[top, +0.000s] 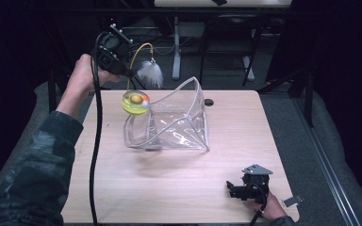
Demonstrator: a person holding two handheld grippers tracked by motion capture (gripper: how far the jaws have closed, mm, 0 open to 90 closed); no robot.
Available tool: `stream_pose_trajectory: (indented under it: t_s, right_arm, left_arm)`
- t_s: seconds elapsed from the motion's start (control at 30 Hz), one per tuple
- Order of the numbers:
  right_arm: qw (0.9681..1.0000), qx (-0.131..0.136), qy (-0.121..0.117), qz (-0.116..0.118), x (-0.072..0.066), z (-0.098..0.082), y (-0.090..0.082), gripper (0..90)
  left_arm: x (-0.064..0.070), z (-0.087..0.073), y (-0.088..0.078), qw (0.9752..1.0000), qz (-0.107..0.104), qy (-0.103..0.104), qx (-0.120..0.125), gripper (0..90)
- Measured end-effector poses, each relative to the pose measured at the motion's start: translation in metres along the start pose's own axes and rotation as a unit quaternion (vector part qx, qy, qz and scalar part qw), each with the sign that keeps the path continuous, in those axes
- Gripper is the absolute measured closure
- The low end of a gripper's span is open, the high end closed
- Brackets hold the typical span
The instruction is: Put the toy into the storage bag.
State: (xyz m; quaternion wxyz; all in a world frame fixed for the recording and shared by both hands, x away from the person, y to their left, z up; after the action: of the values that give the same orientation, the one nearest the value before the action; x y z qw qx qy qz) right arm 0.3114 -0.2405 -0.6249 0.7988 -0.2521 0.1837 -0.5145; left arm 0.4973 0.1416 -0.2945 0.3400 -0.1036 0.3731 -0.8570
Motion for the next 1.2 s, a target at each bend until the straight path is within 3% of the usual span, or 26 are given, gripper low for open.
stream_pose_trajectory:
  t_s: [0.5, 1.2]
  right_arm:
    - [1.0, -0.001, -0.002, -0.001, 0.0, 0.0, 0.0, 0.0]
    - [1.0, -0.001, -0.001, 0.001, 0.0, 0.0, 0.0, 0.0]
  left_arm:
    - [0.021, 0.0, 0.037, 0.9989, -0.039, 0.014, -0.024, 88.1]
    - [0.036, -0.02, 0.085, 0.9948, -0.087, 0.003, -0.052, 88.1]
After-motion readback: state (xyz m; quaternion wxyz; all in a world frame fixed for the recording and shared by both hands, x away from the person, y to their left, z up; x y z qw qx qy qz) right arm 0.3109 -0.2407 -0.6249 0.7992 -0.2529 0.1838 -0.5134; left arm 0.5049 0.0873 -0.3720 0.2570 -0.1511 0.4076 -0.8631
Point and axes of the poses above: each handheld gripper's, and its own axes: y roughly forward along the jaws, z roughly out of its top, x roughly to its right, the point moved 5 cm from there along y, roughly forward along the jaws, and after that the axes turned 9 degrees about x, right-handed, at the moved point
